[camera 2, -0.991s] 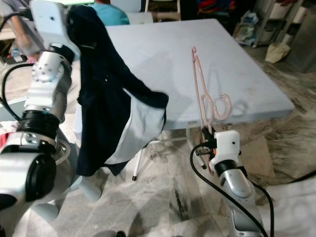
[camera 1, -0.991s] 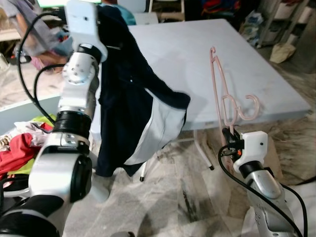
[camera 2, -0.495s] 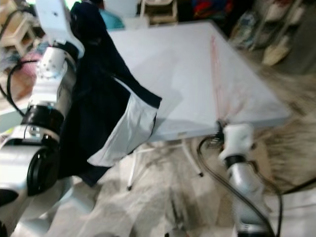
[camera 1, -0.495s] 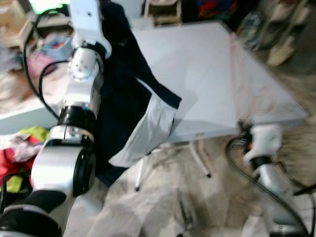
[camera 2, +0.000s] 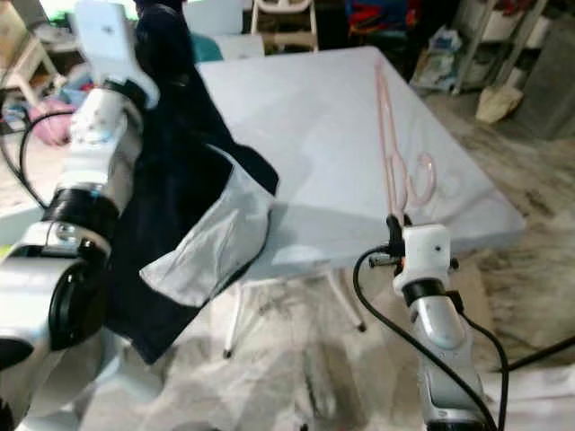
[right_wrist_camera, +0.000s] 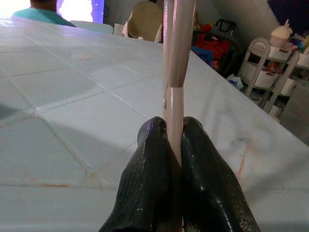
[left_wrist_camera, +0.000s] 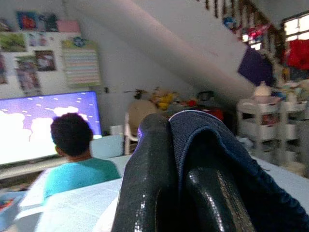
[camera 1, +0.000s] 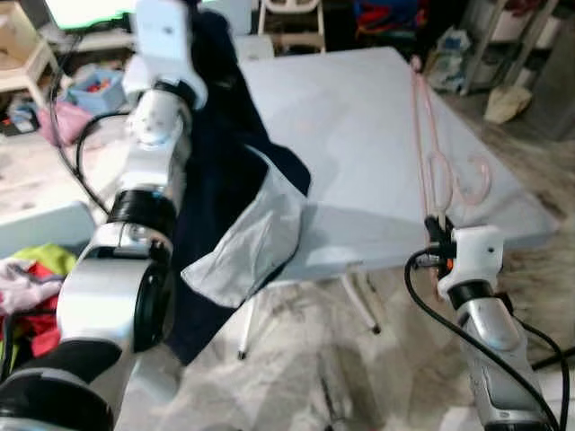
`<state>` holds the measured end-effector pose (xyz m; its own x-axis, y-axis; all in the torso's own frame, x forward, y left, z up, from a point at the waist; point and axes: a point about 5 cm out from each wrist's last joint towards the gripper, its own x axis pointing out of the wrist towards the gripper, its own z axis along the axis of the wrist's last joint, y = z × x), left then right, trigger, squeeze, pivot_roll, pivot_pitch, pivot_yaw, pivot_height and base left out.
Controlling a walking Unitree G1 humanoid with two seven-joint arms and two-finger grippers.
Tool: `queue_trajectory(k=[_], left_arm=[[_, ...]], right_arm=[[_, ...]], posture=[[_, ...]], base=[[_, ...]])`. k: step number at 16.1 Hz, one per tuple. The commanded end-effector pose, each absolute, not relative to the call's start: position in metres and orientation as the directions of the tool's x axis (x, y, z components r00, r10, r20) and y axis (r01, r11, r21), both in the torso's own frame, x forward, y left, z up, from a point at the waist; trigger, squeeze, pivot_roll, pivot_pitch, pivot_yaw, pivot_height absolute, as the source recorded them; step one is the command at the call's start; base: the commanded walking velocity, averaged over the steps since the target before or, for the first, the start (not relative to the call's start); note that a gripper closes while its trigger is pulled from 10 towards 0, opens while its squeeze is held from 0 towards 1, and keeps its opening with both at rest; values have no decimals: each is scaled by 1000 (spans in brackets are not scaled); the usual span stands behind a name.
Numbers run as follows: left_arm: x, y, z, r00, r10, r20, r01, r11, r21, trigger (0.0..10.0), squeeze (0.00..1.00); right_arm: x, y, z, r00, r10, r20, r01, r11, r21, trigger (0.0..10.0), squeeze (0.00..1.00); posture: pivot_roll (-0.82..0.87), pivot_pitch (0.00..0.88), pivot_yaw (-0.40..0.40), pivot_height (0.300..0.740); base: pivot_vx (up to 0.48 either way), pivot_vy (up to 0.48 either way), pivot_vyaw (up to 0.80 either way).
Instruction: Hang hanger
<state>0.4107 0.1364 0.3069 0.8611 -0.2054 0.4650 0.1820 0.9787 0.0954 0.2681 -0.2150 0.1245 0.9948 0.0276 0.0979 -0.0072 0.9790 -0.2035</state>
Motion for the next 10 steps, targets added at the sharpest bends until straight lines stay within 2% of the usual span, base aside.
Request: queue_trajectory(k=[1, 3, 4, 5, 6, 7, 10], left_arm=[[412, 128, 308, 853, -273, 445, 256, 962, 99, 10000, 0], [409, 104, 308, 808, -395, 437, 379, 917, 128, 10000, 0], [404, 86, 305, 757, -499, 422, 473, 864, 173, 10000, 0], [395, 62, 292, 671, -644, 366, 586, 764, 270, 10000, 0], [390, 55, 281, 638, -692, 338, 611, 722, 325, 10000, 0], [386, 54, 263, 638, -708, 304, 613, 705, 356, 10000, 0], [381, 74, 221, 723, -654, 222, 553, 741, 382, 10000, 0]], right_arm=[[268, -213, 126, 993, 38, 108, -15, 979, -205, 0, 0], [266, -215, 126, 994, 37, 104, -15, 978, -207, 0, 0], [264, -216, 125, 994, 38, 98, -17, 978, -207, 0, 0], [262, -217, 124, 995, 39, 92, -19, 978, -207, 0, 0], [262, -217, 124, 995, 40, 90, -21, 978, -206, 0, 0], [261, -217, 124, 995, 47, 87, -28, 979, -204, 0, 0], [259, -217, 122, 996, 61, 71, -46, 979, -201, 0, 0]], posture=[[-63, 72, 34, 740], [-73, 77, 35, 740], [-73, 77, 35, 740], [-79, 79, 35, 740], [-84, 79, 36, 740], [-88, 81, 37, 740], [-89, 84, 26, 740]], base=[[0, 0, 0], [0, 0, 0], [0, 0, 0], [0, 0, 0], [0, 0, 0], [0, 0, 0], [0, 0, 0]])
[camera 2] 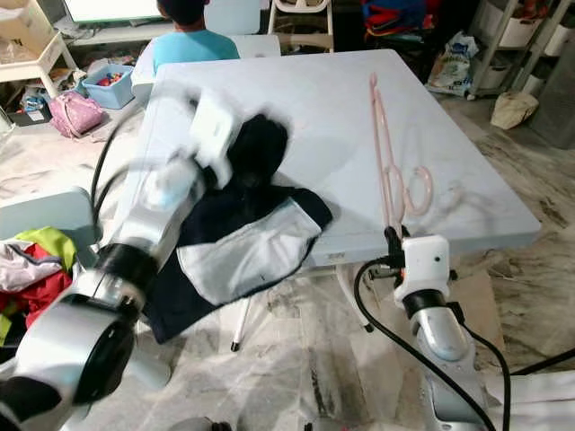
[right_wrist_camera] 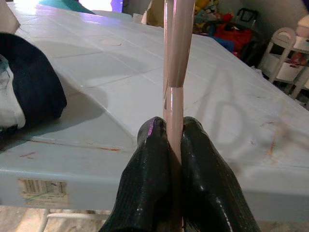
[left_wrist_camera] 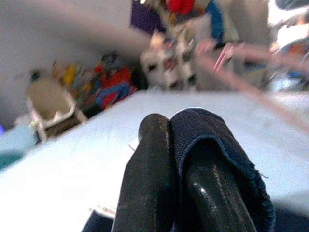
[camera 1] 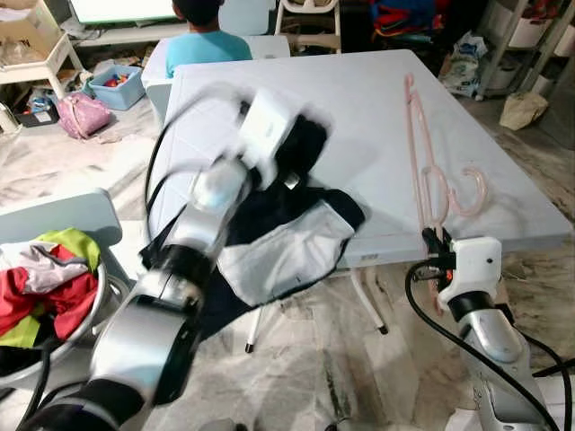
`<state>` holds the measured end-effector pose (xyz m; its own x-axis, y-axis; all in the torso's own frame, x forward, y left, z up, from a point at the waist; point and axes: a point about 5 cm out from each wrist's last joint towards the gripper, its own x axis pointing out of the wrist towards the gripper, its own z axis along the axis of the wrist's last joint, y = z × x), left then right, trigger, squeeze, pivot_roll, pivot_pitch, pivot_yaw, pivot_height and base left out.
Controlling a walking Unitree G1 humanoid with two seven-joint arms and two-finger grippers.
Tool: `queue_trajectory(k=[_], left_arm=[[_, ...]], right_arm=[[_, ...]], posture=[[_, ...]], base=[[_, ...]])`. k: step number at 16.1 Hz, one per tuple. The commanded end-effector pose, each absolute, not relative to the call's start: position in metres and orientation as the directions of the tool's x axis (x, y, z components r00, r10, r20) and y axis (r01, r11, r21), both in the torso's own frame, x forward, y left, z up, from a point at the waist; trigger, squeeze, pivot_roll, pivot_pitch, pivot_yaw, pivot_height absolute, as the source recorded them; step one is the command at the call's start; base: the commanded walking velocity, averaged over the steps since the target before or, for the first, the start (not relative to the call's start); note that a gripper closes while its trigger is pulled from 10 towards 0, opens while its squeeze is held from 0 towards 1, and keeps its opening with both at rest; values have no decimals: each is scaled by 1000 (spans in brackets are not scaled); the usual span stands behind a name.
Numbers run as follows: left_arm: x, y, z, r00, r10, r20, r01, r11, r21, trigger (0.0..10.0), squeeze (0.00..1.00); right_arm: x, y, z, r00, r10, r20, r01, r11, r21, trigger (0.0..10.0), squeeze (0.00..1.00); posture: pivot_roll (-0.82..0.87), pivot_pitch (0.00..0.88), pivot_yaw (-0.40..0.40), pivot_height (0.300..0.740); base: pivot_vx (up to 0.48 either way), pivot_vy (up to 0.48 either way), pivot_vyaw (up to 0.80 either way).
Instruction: Hang hanger
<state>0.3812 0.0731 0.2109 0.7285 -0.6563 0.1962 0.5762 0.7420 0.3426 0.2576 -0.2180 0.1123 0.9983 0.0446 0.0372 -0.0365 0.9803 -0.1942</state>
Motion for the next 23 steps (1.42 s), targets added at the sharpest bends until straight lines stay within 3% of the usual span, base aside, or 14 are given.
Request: queue_trajectory(k=[1, 4, 5, 6, 8, 11, 14, 19, 22, 23], left_arm=[[380, 84, 210, 748, -633, 198, 535, 752, 385, 10000, 0], [385, 129, 186, 887, -446, 120, 373, 844, 385, 10000, 0], [386, 143, 180, 919, -381, 103, 322, 874, 364, 10000, 1000], [387, 158, 170, 950, -310, 48, 276, 899, 340, 10000, 1000], [380, 186, 129, 945, -205, -256, 308, 822, 480, 10000, 1000], [372, 206, 115, 912, -190, -363, 363, 786, 501, 10000, 1000], [377, 215, 134, 964, -124, -235, 251, 720, 647, 10000, 1000], [370, 211, 125, 953, -173, -248, 297, 696, 654, 10000, 1000], [369, 209, 122, 949, -180, -258, 301, 761, 576, 10000, 1000], [370, 207, 122, 948, -172, -267, 287, 825, 487, 10000, 1000]], right_arm=[[259, -217, 122, 995, 68, 67, -53, 978, -203, 0, 0], [262, -215, 123, 994, 85, 61, -71, 977, -201, 0, 0], [262, -215, 123, 994, 88, 60, -74, 977, -200, 0, 0], [263, -214, 122, 994, 91, 56, -79, 977, -196, 0, 0], [260, -211, 120, 991, 126, 39, -116, 973, -201, 0, 0], [259, -216, 119, 991, 132, 25, -124, 970, -207, 0, 0], [262, -213, 120, 990, 137, 32, -128, 972, -198, 0, 0], [263, -207, 117, 988, 151, 28, -143, 972, -187, 0, 0], [263, -210, 118, 989, 143, 30, -135, 973, -190, 0, 0], [263, -211, 119, 989, 143, 29, -135, 972, -191, 0, 0]], posture=[[-88, 84, 21, 740], [-84, 81, 16, 740], [-84, 81, 15, 740], [-83, 81, 12, 740], [-84, 80, 12, 740], [-79, 78, 12, 740], [-69, 77, 13, 740], [-61, 76, 13, 740], [-65, 77, 13, 740], [-65, 77, 13, 740]], base=[[0, 0, 0], [0, 0, 0], [0, 0, 0], [0, 0, 0], [0, 0, 0], [0, 0, 0], [0, 0, 0], [0, 0, 0], [0, 0, 0], [0, 0, 0]])
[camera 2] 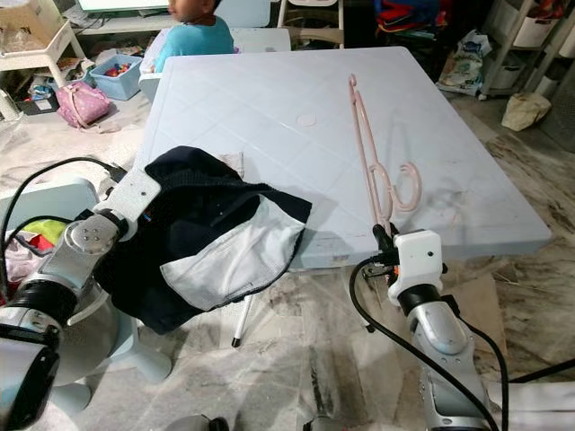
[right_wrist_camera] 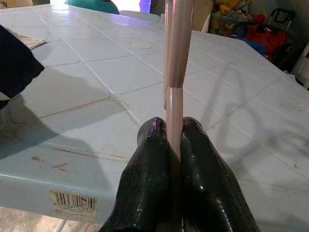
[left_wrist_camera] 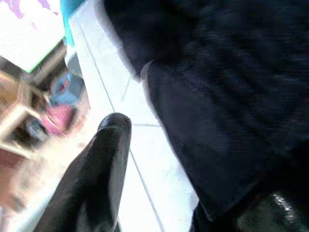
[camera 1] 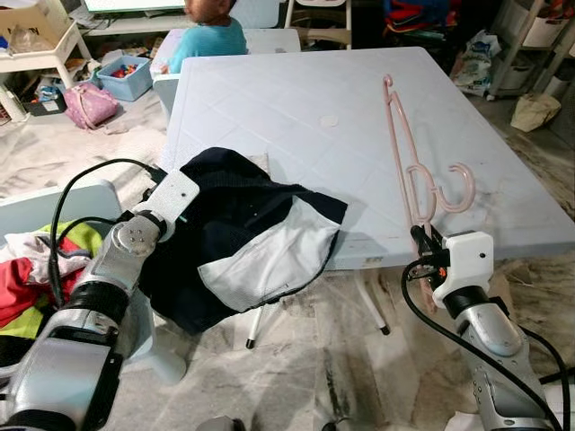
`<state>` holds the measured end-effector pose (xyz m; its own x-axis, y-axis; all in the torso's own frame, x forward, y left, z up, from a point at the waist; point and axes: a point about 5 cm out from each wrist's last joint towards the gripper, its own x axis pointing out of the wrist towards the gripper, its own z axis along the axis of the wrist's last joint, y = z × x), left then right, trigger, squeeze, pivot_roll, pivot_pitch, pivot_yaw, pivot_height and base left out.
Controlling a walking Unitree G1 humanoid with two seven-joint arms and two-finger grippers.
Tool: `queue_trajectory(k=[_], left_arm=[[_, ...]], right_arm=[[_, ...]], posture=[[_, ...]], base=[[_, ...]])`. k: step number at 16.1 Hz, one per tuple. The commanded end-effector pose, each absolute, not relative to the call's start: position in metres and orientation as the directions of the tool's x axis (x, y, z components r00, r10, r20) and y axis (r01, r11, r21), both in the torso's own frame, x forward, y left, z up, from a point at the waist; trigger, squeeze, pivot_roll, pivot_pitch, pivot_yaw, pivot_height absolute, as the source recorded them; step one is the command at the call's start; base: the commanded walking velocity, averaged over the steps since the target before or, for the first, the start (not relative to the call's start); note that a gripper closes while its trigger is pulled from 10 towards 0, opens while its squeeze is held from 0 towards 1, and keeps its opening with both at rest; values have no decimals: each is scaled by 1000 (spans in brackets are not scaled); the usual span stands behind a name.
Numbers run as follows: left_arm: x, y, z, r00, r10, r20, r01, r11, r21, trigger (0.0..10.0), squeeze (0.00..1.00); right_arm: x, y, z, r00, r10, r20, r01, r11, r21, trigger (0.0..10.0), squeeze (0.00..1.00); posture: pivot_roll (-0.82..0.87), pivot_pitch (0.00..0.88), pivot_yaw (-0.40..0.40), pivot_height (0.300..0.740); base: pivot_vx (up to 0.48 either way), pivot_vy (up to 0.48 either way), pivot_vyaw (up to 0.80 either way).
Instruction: Hang hanger
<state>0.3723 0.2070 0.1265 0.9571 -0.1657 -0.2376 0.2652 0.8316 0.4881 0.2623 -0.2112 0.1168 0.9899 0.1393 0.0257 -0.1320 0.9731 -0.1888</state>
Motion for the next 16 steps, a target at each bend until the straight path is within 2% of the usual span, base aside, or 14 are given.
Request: queue_trajectory(k=[1, 3, 8, 9, 10, 16], left_arm=[[373, 209, 126, 957, -153, -246, 239, 897, 372, 10000, 1000], [376, 213, 137, 976, -120, -181, 187, 887, 422, 10000, 1000], [373, 225, 134, 986, -28, -164, 113, 836, 537, 10000, 1000], [373, 225, 135, 988, -30, -152, 106, 850, 515, 9020, 1000], [373, 226, 137, 991, -26, -132, 88, 869, 487, 0, 0], [375, 225, 147, 999, -14, -38, 28, 910, 413, 0, 0]], right_arm=[[263, -210, 119, 989, 146, 30, -138, 972, -192, 0, 0], [264, -210, 119, 989, 148, 31, -139, 971, -192, 0, 0], [265, -210, 119, 988, 152, 32, -143, 970, -196, 0, 0], [266, -210, 119, 988, 152, 32, -143, 970, -196, 0, 0], [266, -211, 119, 988, 151, 32, -142, 970, -197, 0, 0], [267, -210, 120, 988, 151, 34, -142, 970, -197, 0, 0]], posture=[[-65, 77, 13, 740], [-64, 74, 10, 740], [-62, 72, 8, 740], [-62, 72, 8, 740], [-64, 68, 4, 740], [-66, 71, 5, 740]], base=[[0, 0, 0], [0, 0, 0], [0, 0, 0], [0, 0, 0], [0, 0, 0], [0, 0, 0]])
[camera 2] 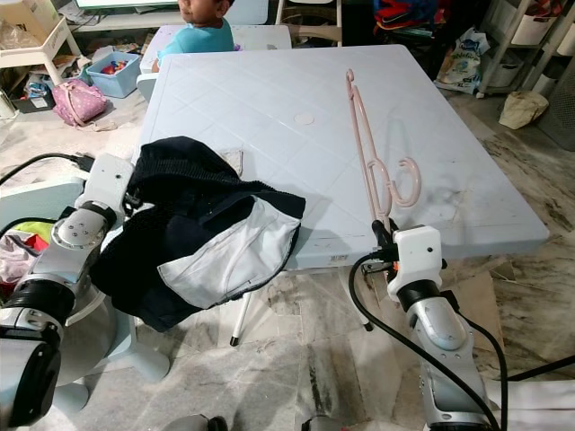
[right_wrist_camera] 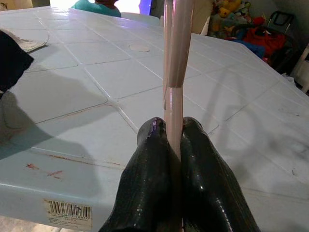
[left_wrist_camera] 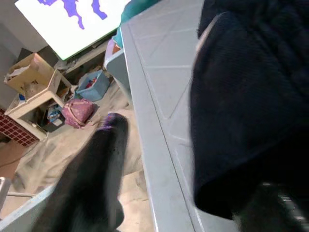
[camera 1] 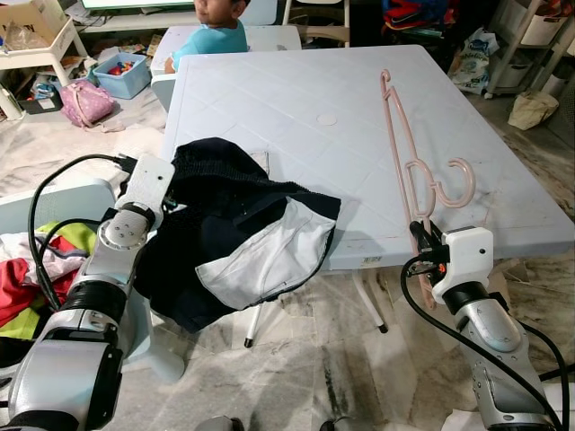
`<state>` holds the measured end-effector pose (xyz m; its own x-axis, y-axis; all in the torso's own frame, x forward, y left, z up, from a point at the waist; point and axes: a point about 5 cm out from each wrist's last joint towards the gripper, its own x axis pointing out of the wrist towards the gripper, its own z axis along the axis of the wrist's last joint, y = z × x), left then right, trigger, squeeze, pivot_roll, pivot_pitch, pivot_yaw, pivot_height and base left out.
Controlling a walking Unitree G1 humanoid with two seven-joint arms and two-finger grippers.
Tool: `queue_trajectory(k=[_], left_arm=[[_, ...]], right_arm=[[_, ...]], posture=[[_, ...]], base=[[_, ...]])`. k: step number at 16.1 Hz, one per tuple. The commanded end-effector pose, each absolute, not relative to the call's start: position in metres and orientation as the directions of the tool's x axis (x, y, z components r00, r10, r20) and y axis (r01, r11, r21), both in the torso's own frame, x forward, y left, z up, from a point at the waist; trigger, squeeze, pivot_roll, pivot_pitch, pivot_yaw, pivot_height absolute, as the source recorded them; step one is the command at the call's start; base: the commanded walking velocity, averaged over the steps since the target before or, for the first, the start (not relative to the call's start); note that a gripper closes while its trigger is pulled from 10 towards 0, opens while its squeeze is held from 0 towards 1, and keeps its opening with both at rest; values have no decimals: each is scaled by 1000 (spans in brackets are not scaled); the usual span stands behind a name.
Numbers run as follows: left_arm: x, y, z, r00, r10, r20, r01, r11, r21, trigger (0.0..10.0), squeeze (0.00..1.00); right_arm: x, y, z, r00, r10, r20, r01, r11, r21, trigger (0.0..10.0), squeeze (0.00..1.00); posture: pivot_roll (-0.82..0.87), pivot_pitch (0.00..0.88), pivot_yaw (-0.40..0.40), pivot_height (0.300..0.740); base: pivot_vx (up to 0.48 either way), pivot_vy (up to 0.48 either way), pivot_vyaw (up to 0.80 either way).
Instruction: Hang hanger
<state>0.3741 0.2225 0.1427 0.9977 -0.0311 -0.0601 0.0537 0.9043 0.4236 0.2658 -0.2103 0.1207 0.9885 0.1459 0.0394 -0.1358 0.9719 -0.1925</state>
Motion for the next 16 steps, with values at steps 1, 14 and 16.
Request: queue_trajectory(k=[1, 14, 16], left_arm=[[375, 226, 149, 1000, -10, -25, 19, 917, 399, 0, 0], [360, 208, 156, 992, 3, 130, -26, 983, 179, 0, 0], [352, 201, 172, 975, -4, 221, -42, 978, 205, 0, 0]], right_arm=[[267, -210, 120, 988, 151, 34, -142, 970, -197, 0, 0], [266, -208, 116, 991, 128, 42, -118, 976, -185, 0, 0], [267, -210, 118, 991, 122, 48, -111, 976, -185, 0, 0]], posture=[[-67, 71, 5, 740], [-63, 59, 16, 740], [-63, 59, 16, 740]], base=[[0, 0, 0], [0, 0, 0], [0, 0, 0]])
